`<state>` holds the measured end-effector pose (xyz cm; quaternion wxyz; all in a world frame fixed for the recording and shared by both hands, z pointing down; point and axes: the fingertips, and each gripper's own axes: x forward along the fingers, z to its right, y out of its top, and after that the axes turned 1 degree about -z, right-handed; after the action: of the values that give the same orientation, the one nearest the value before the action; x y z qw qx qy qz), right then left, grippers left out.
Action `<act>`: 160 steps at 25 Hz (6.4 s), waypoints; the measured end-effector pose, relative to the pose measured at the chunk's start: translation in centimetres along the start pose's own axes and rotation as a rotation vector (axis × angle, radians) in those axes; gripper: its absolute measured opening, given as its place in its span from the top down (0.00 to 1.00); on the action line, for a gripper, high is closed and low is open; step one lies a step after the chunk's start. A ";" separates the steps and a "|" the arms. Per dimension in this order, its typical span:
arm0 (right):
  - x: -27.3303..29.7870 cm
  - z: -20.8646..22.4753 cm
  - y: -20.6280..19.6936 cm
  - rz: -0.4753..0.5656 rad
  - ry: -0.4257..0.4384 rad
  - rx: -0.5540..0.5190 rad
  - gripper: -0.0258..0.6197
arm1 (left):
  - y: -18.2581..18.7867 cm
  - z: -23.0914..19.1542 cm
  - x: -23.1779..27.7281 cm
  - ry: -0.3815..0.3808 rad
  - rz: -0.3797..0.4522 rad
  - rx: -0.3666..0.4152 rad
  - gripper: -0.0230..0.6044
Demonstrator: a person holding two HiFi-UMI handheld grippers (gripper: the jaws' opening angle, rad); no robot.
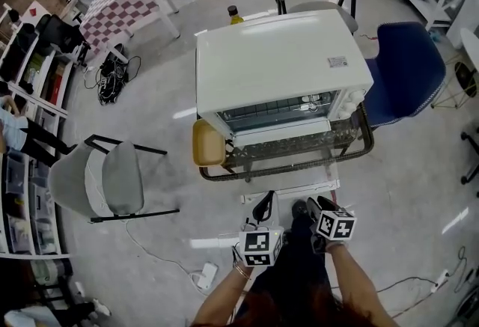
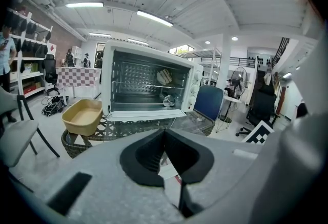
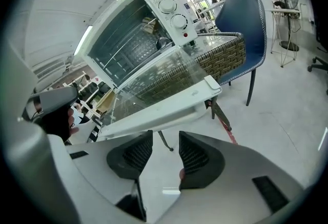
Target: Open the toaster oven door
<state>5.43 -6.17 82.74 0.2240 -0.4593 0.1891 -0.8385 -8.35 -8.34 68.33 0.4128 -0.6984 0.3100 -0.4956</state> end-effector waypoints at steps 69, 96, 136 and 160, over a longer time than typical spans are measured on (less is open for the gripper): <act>-15.9 -13.7 21.0 0.391 0.108 -0.302 0.96 | 19.2 4.6 -4.0 -0.015 0.121 -0.006 0.94; -21.3 -20.6 32.2 0.612 0.140 -0.564 0.96 | 29.0 5.5 -3.8 -0.061 0.242 0.097 0.94; -23.9 -23.4 34.2 0.694 0.112 -0.615 0.96 | 32.7 5.8 -5.5 -0.104 0.312 0.151 0.94; -23.8 -24.0 33.5 0.703 0.095 -0.614 0.96 | 31.8 4.9 -6.2 -0.118 0.303 0.156 0.94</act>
<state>3.02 -18.18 36.75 0.3392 -0.3734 0.5826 -0.6373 -6.44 -16.72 36.68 0.5530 -0.6374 0.3477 -0.4086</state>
